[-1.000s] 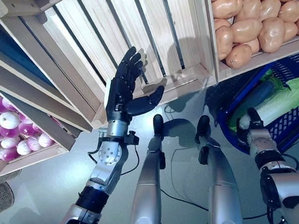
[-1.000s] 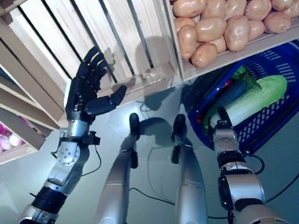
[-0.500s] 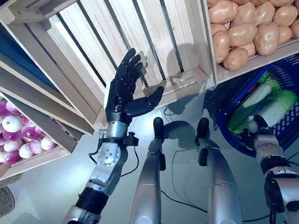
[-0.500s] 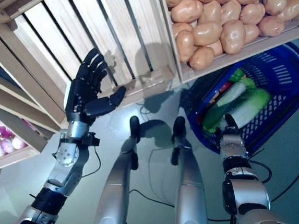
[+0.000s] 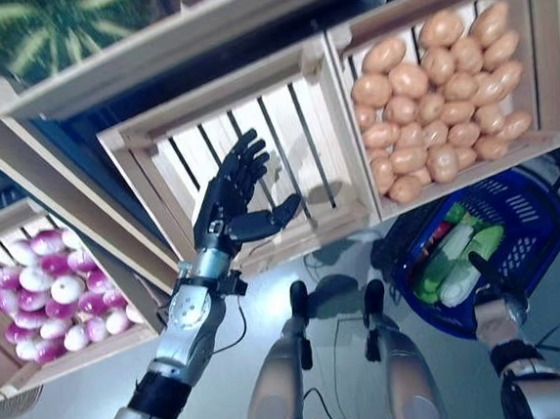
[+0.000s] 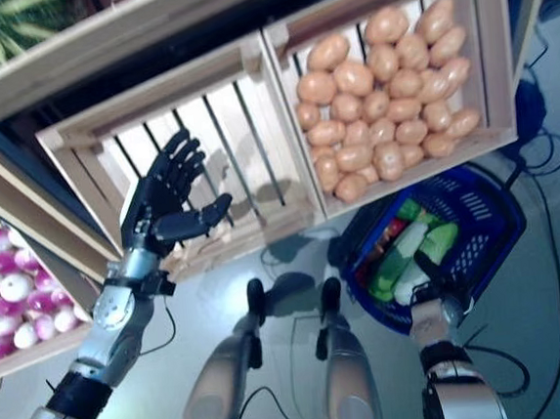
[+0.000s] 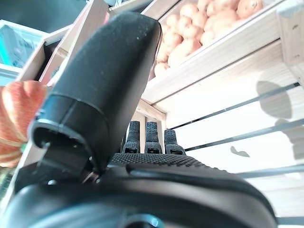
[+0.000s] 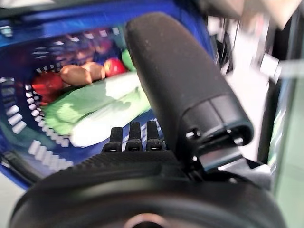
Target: Put vegetables into the basket
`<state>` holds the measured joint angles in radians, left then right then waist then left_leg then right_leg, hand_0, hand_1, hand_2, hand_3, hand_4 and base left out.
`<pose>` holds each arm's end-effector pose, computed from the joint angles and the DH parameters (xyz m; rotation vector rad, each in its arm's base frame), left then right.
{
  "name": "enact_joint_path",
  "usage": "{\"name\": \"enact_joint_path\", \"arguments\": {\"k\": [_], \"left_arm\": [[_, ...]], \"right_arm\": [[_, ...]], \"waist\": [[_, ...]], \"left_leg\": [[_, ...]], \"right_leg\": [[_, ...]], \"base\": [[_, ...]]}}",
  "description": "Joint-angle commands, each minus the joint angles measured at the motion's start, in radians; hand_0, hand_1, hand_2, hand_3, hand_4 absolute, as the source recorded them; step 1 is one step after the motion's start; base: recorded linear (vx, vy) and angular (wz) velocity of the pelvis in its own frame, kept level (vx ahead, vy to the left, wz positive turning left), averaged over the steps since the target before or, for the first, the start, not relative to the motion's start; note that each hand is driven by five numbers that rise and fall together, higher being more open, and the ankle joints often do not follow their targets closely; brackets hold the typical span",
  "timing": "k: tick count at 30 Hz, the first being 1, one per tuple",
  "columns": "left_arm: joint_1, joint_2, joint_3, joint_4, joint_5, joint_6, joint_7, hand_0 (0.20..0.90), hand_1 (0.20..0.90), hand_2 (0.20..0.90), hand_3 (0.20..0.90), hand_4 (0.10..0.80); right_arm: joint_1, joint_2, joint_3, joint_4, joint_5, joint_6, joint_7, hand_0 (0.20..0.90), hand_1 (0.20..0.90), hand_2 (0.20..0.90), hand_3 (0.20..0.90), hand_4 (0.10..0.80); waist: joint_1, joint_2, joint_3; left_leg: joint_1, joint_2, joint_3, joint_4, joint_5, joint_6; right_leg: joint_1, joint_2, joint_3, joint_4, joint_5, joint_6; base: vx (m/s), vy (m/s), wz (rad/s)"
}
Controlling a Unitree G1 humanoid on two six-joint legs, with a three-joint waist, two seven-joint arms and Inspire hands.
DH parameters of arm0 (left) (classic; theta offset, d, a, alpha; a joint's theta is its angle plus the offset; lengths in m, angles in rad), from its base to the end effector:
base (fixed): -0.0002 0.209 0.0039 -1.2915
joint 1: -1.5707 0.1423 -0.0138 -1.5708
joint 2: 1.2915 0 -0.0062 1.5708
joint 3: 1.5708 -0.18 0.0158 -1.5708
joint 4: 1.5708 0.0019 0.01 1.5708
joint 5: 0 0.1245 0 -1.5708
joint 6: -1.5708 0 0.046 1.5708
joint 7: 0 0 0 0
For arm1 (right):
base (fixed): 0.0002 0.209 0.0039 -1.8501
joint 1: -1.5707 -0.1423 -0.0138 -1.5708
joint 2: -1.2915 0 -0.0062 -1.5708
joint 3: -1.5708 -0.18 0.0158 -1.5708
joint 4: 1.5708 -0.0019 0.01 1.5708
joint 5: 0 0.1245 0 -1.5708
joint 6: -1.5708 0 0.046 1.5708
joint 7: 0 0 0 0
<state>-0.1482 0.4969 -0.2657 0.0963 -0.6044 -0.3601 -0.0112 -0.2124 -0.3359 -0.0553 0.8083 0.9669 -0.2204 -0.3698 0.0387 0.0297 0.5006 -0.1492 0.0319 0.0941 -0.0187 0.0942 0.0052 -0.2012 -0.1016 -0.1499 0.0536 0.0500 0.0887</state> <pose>0.2122 0.1972 0.0783 -0.1141 -0.2785 -0.2173 0.1969 -0.2540 -0.0127 0.5482 0.3476 -0.8386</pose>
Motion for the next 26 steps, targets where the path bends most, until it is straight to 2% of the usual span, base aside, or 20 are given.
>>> {"name": "enact_joint_path", "arguments": {"k": [1, 5, 7, 10, 14, 16, 19, 22, 26], "left_arm": [[0.068, -0.015, 0.023, -0.008, 0.062, -0.031, -0.098, 0.9, 0.9, 0.9, 0.9, 0.8], [0.127, -0.034, -0.022, 0.122, 0.153, 0.002, -0.16, 0.9, 0.9, 0.9, 0.9, 0.8], [0.142, -0.04, -0.051, 0.195, 0.168, 0.033, -0.207, 0.9, 0.9, 0.9, 0.9, 0.8], [0.154, -0.058, -0.078, 0.341, 0.24, 0.036, -0.208, 0.9, 0.9, 0.9, 0.9, 0.8], [0.15, -0.082, -0.112, 0.541, 0.371, 0.03, -0.148, 0.9, 0.9, 0.9, 0.9, 0.8], [0.141, -0.113, -0.11, 0.656, 0.429, 0.063, -0.123, 0.9, 0.9, 0.9, 0.9, 0.8], [0.132, -0.166, -0.119, 0.874, 0.517, 0.089, -0.079, 0.9, 0.9, 0.9, 0.9, 0.8], [0.128, -0.197, -0.112, 0.962, 0.511, 0.145, -0.038, 0.9, 0.9, 0.9, 0.9, 0.8], [0.13, -0.236, -0.099, 1.008, 0.488, 0.153, -0.013, 0.9, 0.9, 0.9, 0.9, 0.8]], "right_arm": [[0.132, -0.025, 0.06, -0.076, -0.218, -0.056, 0.077, 0.9, 0.9, 0.9, 0.9, 0.8], [0.221, -0.019, 0.156, -0.118, -0.399, 0.009, 0.191, 0.9, 0.9, 0.9, 0.9, 0.8], [0.245, -0.018, 0.199, -0.12, -0.468, 0.047, 0.232, 0.9, 0.9, 0.9, 0.9, 0.8], [0.264, -0.011, 0.248, -0.085, -0.525, 0.099, 0.288, 0.9, 0.9, 0.9, 0.9, 0.8], [0.254, 0.012, 0.289, 0.034, -0.545, 0.146, 0.32, 0.9, 0.9, 0.9, 0.9, 0.8], [0.246, 0.038, 0.288, 0.121, -0.516, 0.189, 0.32, 0.9, 0.9, 0.9, 0.9, 0.8], [0.242, 0.071, 0.309, 0.265, -0.643, 0.206, 0.361, 0.9, 0.9, 0.9, 0.9, 0.8], [0.237, 0.083, 0.326, 0.286, -0.641, 0.245, 0.354, 0.9, 0.9, 0.9, 0.9, 0.8], [0.237, 0.1, 0.326, 0.301, -0.661, 0.232, 0.348, 0.9, 0.9, 0.9, 0.9, 0.8]], "waist": [[-0.018, -0.031, -0.216], [-0.043, -0.044, -0.318], [-0.05, -0.042, -0.354], [-0.057, -0.038, -0.393], [-0.063, -0.032, -0.422], [-0.066, -0.029, -0.434], [-0.072, -0.025, -0.445], [-0.072, -0.025, -0.45], [-0.07, -0.026, -0.455]], "left_leg": [[-0.033, 0.015, 0.0, -0.002, -0.033, -0.051], [0.04, 0.036, 0.023, -0.029, -0.039, -0.052], [0.065, 0.04, 0.033, -0.03, -0.047, -0.054], [0.096, 0.041, 0.042, -0.025, -0.063, -0.055], [0.132, 0.045, 0.053, -0.029, -0.075, -0.057], [0.151, 0.046, 0.058, -0.03, -0.083, -0.054], [0.18, 0.046, 0.061, -0.035, -0.091, -0.053], [0.195, 0.047, 0.053, -0.037, -0.095, -0.052], [0.206, 0.047, 0.048, -0.043, -0.097, -0.052]], "right_leg": [[0.041, -0.006, -0.018, -0.034, 0.016, -0.002], [0.102, -0.01, -0.014, -0.058, 0.012, 0.007], [0.125, -0.013, -0.014, -0.067, 0.008, 0.012], [0.152, -0.02, -0.015, -0.077, 0.003, 0.017], [0.184, -0.026, -0.013, -0.085, -0.006, 0.022], [0.199, -0.027, -0.012, -0.085, -0.014, 0.023], [0.224, -0.027, -0.008, -0.089, -0.02, 0.025], [0.239, -0.029, -0.007, -0.092, -0.022, 0.027], [0.25, -0.026, -0.008, -0.096, -0.025, 0.026]], "base": [[0.211, 0.056, -0.07], [0.203, 0.072, -0.09], [0.155, 0.08, -0.04], [0.108, 0.063, -0.05], [0.073, 0.052, -0.13], [0.07, 0.046, -0.03], [0.066, 0.03, -0.03], [0.052, 0.003, -0.02], [0.026, -0.007, -0.09]]}}
